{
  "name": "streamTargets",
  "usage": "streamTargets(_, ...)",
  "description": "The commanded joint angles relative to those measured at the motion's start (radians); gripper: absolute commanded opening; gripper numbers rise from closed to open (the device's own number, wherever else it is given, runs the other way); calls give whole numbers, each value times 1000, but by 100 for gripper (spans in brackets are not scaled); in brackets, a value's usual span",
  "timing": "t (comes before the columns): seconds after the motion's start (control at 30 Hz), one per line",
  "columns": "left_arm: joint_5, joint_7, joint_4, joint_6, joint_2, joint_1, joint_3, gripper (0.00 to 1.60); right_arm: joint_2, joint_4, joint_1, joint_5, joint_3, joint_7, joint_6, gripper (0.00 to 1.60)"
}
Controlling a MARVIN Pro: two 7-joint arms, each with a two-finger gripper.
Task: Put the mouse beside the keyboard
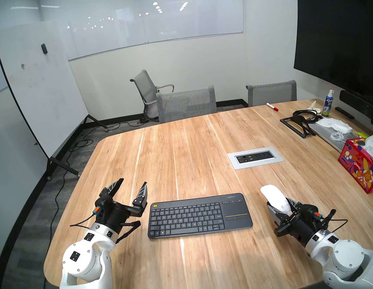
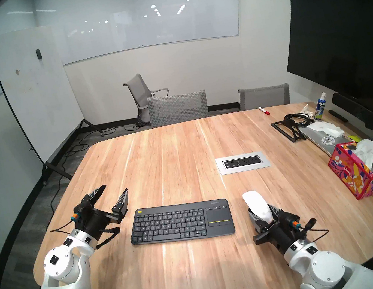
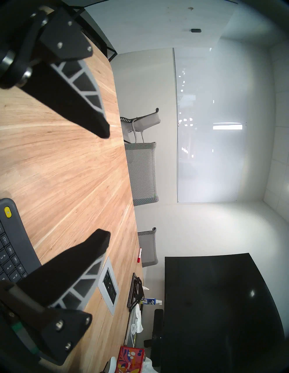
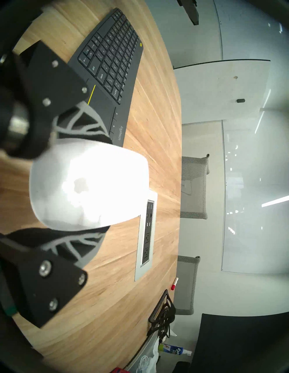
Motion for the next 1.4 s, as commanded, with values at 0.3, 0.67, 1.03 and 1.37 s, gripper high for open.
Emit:
streamTargets(0.3,0,0,-17,-1,0,-2,0,160,-62,25,51,-60,-53,-67,-5,0)
streamTargets(0.67,0,0,-17,-1,0,-2,0,160,-72,26,41,-79,-61,-94,-8,0)
streamTargets(1.03,0,0,-17,-1,0,-2,0,160,-96,50,49,-89,-83,-108,4,0)
streamTargets(1.37,0,0,-17,-1,0,-2,0,160,-110,61,62,-96,-100,-128,15,0)
